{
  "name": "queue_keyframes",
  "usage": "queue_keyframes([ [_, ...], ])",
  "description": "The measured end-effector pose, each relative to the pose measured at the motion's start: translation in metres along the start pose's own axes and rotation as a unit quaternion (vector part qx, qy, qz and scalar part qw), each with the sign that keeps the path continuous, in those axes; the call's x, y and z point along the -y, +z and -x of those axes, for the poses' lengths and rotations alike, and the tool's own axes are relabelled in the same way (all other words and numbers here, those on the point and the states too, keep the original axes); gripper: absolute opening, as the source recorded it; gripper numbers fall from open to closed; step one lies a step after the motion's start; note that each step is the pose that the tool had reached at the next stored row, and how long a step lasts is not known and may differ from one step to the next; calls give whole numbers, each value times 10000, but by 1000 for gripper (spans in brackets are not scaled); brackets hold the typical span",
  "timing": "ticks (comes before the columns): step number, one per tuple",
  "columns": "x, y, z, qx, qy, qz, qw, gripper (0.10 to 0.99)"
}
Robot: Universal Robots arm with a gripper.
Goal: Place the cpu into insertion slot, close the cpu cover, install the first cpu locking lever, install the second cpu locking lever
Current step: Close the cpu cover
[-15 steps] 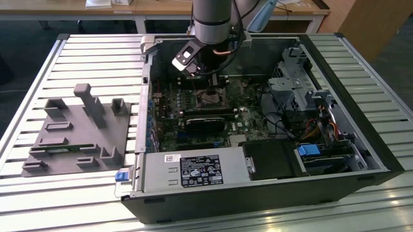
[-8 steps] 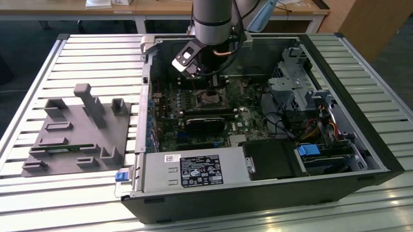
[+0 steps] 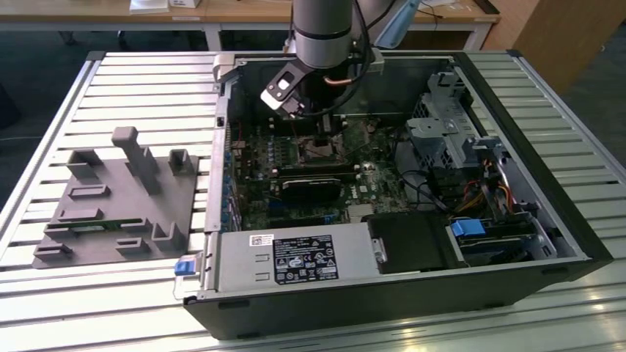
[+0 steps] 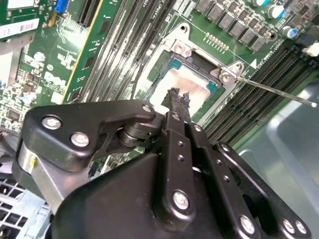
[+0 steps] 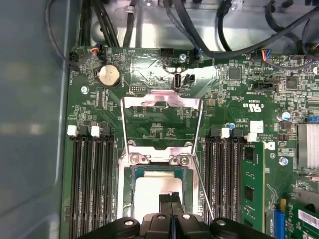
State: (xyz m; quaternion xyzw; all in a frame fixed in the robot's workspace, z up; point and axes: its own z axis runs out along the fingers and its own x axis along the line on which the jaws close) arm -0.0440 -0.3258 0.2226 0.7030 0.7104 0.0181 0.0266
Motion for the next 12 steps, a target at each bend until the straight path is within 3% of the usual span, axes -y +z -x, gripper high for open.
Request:
queue_keyframes([
  [6,-8,-132,2,0,0,0,10000,106],
  [10,-28,-148,1,-3,0,-3,10000,106],
  [12,-89,-145,3,-4,0,-18,10000,106],
])
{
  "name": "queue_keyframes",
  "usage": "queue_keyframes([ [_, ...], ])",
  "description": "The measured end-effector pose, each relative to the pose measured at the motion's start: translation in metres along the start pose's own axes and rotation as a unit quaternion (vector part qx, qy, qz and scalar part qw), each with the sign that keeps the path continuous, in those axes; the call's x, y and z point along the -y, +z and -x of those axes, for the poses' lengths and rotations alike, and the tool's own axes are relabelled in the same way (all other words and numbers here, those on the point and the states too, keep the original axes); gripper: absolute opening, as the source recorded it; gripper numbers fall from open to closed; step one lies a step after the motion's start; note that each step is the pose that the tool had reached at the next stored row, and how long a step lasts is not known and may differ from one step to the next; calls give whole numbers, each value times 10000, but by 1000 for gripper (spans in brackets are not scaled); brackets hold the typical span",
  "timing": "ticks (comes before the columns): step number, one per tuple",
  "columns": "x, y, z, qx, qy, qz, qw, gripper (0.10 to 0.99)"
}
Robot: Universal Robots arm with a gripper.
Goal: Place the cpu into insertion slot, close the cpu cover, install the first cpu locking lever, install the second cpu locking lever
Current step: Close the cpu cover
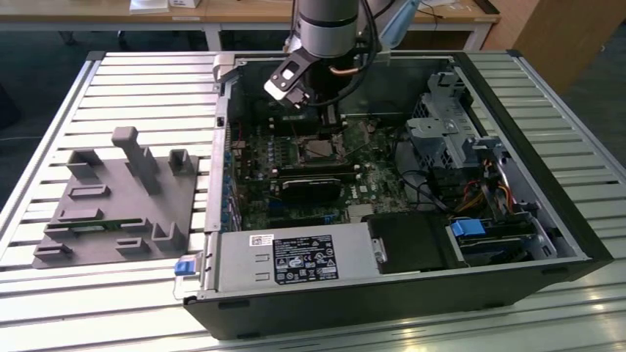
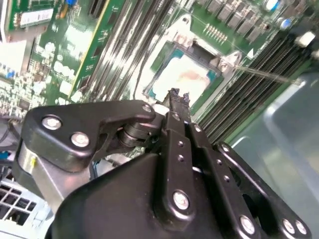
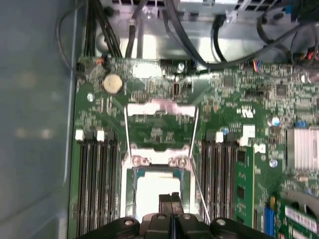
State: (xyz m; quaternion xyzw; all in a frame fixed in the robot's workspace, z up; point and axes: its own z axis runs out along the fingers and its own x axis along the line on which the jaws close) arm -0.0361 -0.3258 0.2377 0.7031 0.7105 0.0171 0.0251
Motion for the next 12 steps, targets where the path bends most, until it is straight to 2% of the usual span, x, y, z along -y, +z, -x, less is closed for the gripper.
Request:
queue_keyframes([
  [4,-136,8,2,-1,0,-34,10000,106],
  [10,-176,-90,3,-2,-1,-42,10000,106],
  [12,-192,-97,3,-3,-1,-45,10000,106],
])
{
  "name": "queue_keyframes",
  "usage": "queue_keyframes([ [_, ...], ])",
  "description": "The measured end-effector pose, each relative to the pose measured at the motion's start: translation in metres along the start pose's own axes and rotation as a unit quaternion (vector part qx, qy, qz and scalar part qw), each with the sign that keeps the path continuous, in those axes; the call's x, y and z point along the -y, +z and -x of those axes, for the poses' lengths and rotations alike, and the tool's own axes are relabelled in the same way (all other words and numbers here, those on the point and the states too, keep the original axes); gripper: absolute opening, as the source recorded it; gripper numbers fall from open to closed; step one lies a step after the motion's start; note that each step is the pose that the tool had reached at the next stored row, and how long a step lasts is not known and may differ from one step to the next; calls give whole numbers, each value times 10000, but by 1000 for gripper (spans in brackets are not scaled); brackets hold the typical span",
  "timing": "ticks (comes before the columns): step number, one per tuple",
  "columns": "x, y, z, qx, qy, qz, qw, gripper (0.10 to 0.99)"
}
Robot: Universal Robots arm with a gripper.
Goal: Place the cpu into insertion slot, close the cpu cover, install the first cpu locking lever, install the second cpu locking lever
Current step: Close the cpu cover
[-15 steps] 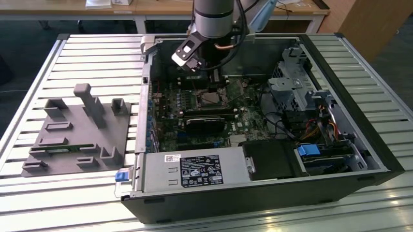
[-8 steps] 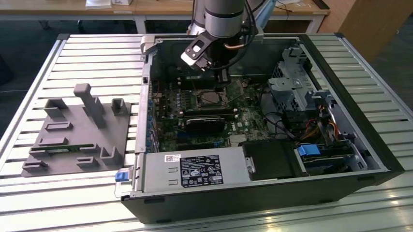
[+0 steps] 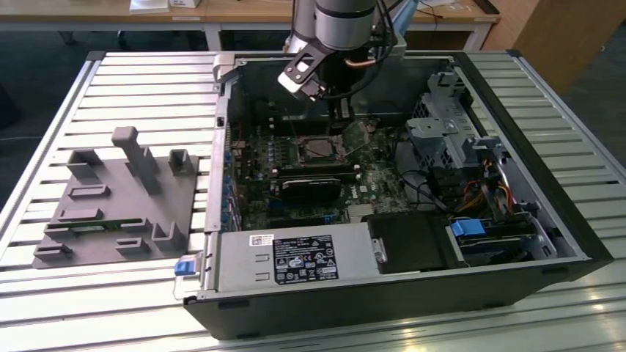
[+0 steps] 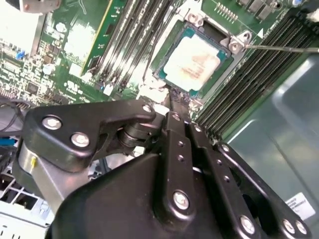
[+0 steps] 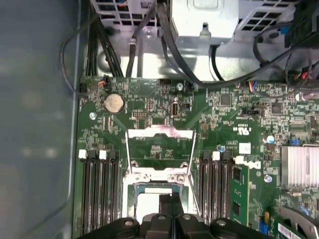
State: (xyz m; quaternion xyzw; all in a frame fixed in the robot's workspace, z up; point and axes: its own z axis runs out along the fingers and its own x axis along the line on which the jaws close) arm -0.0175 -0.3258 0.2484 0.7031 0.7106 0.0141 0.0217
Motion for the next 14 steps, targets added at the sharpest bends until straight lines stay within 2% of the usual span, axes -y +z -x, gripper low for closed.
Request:
queue_keyframes([
  [8,-148,7,2,1,0,-14,10000,106],
  [14,-162,-8,2,0,0,-14,10000,106],
])
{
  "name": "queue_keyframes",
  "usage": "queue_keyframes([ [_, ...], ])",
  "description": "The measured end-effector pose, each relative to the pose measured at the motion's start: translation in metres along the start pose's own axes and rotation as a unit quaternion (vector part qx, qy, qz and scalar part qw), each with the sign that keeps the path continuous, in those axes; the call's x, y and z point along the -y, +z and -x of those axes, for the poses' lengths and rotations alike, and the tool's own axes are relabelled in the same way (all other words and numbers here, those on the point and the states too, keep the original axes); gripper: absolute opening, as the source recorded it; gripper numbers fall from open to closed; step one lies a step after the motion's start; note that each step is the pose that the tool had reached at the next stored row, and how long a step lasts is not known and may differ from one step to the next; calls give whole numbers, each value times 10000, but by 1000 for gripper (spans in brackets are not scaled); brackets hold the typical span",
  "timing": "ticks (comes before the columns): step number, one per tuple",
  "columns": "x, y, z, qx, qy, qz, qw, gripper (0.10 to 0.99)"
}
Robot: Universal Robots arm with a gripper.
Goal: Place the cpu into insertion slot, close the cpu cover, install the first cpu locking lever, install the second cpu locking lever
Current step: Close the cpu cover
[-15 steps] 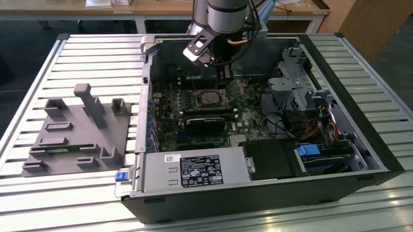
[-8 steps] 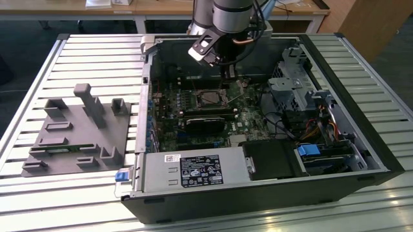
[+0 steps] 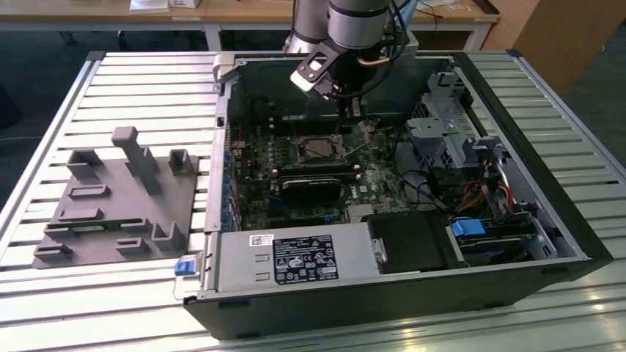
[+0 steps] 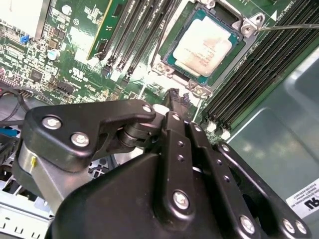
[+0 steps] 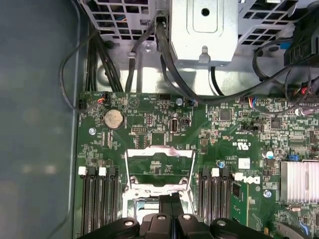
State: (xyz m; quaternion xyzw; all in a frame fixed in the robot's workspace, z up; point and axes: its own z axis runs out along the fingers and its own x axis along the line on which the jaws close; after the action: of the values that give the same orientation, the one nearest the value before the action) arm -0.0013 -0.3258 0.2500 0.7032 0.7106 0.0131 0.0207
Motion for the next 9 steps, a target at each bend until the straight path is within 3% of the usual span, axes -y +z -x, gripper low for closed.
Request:
queue_keyframes([
  [9,-31,-2,1,1,0,0,10000,106],
])
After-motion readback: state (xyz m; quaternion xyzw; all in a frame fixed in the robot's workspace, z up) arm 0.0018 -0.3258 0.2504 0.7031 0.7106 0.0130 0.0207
